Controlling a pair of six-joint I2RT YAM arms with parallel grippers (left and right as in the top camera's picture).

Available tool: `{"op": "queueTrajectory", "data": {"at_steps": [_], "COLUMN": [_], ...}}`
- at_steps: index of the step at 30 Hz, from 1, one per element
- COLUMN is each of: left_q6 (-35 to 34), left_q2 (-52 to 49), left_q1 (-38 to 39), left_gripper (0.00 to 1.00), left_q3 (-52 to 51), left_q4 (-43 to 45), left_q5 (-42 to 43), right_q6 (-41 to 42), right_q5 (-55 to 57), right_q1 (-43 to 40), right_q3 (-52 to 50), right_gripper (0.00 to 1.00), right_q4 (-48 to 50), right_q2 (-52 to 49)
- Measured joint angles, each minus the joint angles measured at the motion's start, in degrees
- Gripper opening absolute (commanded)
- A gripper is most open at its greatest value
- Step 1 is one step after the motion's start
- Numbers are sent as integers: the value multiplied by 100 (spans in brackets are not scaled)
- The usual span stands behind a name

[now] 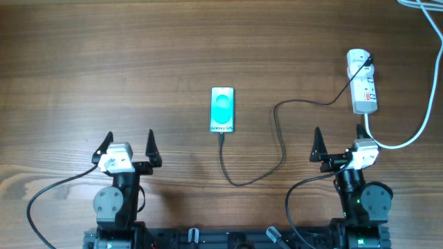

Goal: Plug charger to phone and switch on socket

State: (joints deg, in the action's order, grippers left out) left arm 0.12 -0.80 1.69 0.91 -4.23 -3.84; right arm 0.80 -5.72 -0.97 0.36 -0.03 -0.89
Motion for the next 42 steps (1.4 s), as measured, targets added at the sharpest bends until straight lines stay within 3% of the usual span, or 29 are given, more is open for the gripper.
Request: {"op": "queueTrajectory", "data": {"at_steps": [42], "left_q6": [286], "left_q2": [0], "left_q1": [0], "left_gripper": [100], "left_q3": [0], "left_q4": [2], "left_q5": [-101], "right_q6": [0], "right_q5": [0], "right_q1": [0], "right_q3": [0], "right_gripper": [100], "right_q4": [0], "right_q2": [0]}}
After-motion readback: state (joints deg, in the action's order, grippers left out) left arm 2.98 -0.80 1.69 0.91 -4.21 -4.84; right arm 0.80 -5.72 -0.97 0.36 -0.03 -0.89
